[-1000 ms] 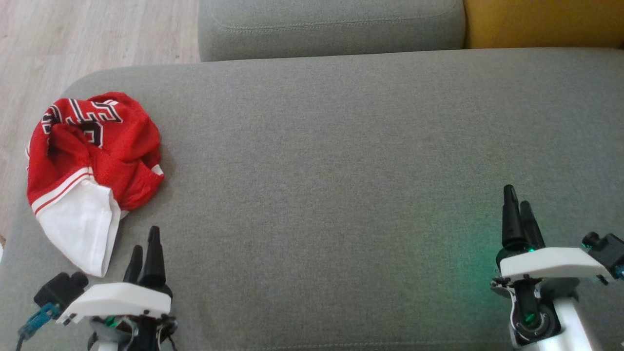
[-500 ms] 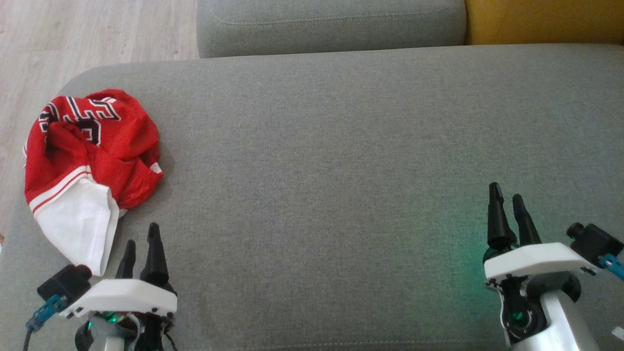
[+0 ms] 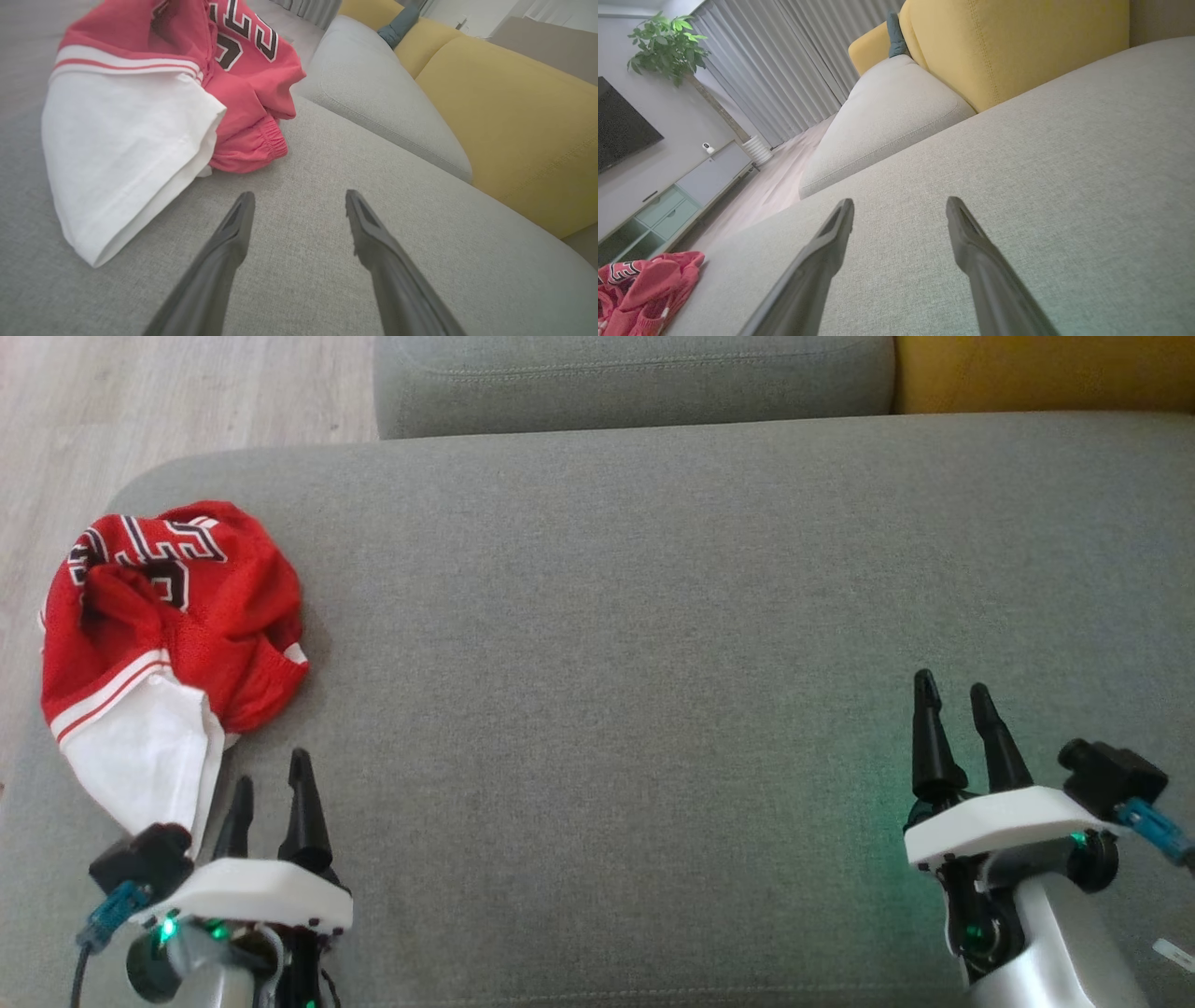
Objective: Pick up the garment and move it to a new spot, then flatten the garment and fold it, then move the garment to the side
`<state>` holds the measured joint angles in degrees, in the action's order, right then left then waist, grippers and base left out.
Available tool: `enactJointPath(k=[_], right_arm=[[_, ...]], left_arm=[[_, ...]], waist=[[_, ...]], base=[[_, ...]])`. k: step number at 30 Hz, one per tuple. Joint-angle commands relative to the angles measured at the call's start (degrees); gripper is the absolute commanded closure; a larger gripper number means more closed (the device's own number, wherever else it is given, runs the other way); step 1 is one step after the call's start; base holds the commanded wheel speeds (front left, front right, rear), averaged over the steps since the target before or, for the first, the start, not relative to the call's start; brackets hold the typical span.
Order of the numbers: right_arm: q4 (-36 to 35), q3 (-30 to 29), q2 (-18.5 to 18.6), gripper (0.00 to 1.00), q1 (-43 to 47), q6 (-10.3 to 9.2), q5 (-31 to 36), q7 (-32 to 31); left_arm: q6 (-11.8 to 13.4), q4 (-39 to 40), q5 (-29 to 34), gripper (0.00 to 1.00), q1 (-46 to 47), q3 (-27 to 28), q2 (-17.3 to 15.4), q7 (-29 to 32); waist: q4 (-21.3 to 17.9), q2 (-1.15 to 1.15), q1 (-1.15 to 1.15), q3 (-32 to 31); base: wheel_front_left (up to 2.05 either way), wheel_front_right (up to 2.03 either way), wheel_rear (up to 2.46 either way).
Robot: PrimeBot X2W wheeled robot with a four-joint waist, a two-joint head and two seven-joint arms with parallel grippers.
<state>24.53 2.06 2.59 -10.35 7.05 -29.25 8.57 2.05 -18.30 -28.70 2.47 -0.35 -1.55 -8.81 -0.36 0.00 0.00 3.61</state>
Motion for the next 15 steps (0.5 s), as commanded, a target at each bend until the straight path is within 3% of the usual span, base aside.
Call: enactJointPath(k=[1, 15], right_arm=[[-1.5, 1.4, 0.5, 0.0, -3.1, 0.32, 1.6, 1.0], [-0.2, 2.1, 0.4, 0.0, -5.0, 0.38, 12.6, 3.5]], left_arm=[[0.4, 2.2, 1.6, 0.0, 3.0, 1.1, -1.0, -0.8], [2.4, 2.8, 11.5, 0.0, 3.9, 0.6, -1.1, -3.3]], waist=[[0.0, 0.0, 0.0, 0.1], [-0.2, 0.0, 0.0, 1.1]], base=[[0.0, 0.0, 0.0], [0.0, 0.0, 0.0]])
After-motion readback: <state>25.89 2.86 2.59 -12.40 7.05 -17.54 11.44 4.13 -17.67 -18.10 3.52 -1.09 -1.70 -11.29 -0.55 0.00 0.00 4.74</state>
